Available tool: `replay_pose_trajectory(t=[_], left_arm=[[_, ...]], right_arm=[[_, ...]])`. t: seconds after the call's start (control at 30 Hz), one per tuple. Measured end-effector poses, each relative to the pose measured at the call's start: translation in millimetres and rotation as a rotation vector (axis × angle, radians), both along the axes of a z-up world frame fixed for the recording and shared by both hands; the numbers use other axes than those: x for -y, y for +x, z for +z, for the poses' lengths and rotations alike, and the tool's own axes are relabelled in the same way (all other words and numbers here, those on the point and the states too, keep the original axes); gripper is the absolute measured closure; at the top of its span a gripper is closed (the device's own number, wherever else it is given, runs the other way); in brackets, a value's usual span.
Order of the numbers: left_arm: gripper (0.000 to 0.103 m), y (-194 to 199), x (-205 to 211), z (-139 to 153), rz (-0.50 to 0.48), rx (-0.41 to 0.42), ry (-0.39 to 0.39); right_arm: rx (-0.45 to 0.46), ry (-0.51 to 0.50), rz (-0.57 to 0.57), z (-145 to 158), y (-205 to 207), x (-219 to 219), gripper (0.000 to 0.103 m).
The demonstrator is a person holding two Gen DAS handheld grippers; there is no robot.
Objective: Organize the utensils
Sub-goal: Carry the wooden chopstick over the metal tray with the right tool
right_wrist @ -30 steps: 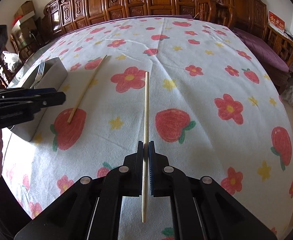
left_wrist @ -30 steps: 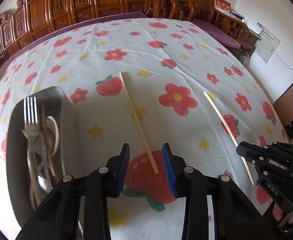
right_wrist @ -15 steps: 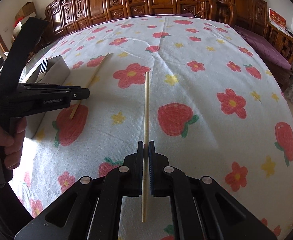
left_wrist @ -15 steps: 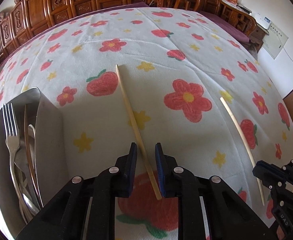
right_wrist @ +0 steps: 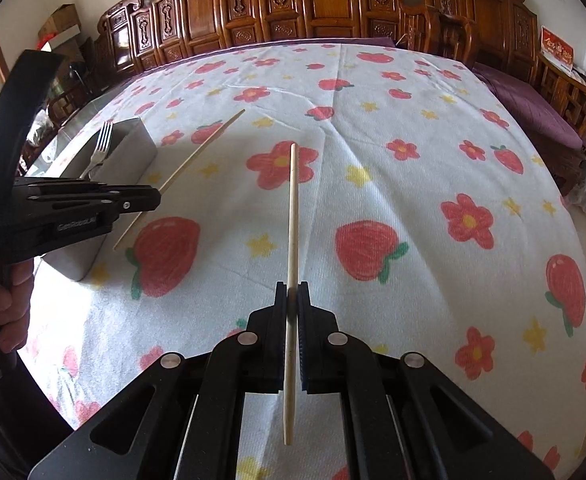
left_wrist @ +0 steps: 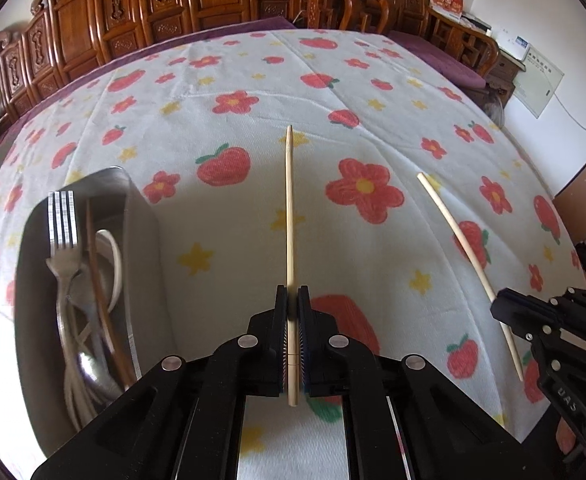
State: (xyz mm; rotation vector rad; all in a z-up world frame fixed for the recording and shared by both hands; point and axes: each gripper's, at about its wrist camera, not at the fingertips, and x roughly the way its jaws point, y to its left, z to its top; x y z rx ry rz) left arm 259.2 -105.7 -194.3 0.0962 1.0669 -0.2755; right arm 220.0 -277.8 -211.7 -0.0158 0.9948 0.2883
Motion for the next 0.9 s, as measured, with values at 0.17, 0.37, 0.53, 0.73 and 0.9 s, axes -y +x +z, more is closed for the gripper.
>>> replay_pose_trajectory(t=[0.17, 0.37, 0.53, 0.73, 0.9], left_arm=[[0.099, -19.0, -13.2, 25.1, 0.001, 0.049, -0.021], [0.099, -37.9, -34.8, 51.4, 0.008, 0.095, -0.047], [0.099, -51.1, -54.1, 66.1, 0.022, 0.125, -0.058], [0.099, -62.3, -82.4, 74.4, 0.056, 0.142, -0.066], [0.099, -68.6, -109.1, 74.9, 0.099, 0.146, -0.067]], right_arm=[[0.025, 0.003, 0.006, 14.1, -5.8, -9.3, 0.097], [0.049, -0.003, 0.025, 28.8, -12.1, -26.8, 0.097], [0.064, 0.000, 0.038, 36.8, -15.2, -41.1, 0.097], [0.070, 0.002, 0.058, 41.1, -17.9, -59.3, 0.097], [0.073, 0.002, 0.081, 42.8, -18.7, -75.1, 0.097]])
